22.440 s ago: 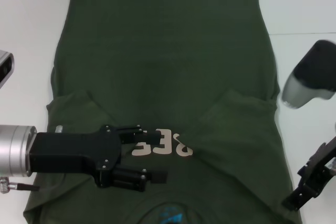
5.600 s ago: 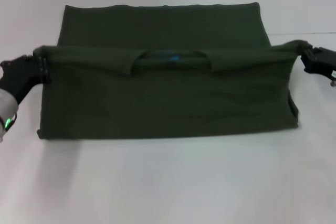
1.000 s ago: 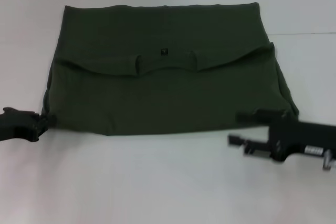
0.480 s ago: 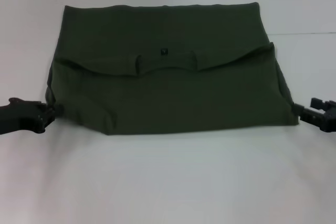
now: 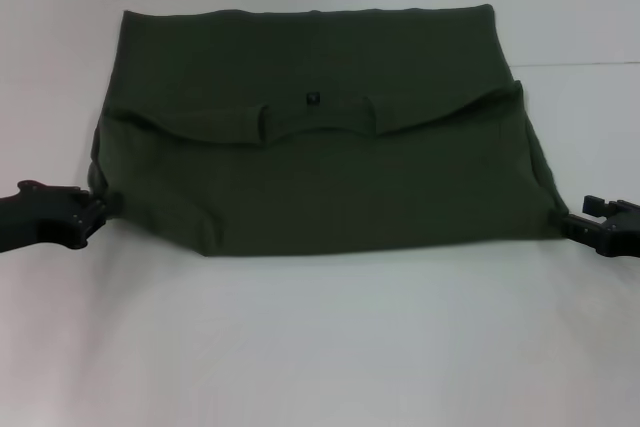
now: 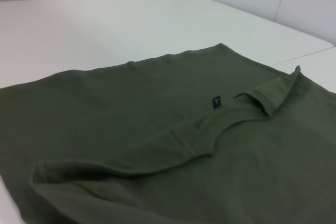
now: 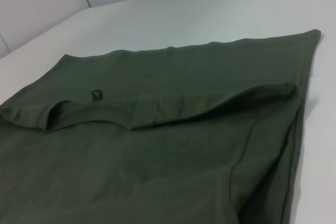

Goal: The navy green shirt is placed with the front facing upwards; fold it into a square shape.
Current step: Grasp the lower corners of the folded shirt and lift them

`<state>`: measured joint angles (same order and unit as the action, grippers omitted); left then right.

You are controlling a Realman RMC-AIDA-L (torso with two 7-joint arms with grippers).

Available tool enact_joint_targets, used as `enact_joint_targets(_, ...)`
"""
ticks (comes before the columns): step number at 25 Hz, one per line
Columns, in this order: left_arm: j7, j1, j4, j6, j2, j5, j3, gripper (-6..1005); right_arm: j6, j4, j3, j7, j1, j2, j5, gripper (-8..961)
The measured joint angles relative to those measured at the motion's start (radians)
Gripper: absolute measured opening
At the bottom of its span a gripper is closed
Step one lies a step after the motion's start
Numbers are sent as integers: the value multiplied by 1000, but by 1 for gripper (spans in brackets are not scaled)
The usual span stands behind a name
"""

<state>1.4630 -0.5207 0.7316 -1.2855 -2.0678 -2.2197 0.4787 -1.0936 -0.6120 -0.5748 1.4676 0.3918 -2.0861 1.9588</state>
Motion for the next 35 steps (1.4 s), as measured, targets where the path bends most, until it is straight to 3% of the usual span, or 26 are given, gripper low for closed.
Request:
enact_joint_targets(22,-1,-4,-1,8,-2,2,0,55,90,20,-121,7,44,0,0,560)
enact_joint_targets(25,-2,-4,-1,8,-2,3,0,55,91,19,-119,7,44,1,0,311)
enact_joint_targets(30,-12,-3,-4,8,-3,23,3,55,91,17,-118,7,44,3,0,81)
enact_joint_targets(35,-35,1,-5,-6,-3,27,2,55,87,16,-114,8,37,5,0,44)
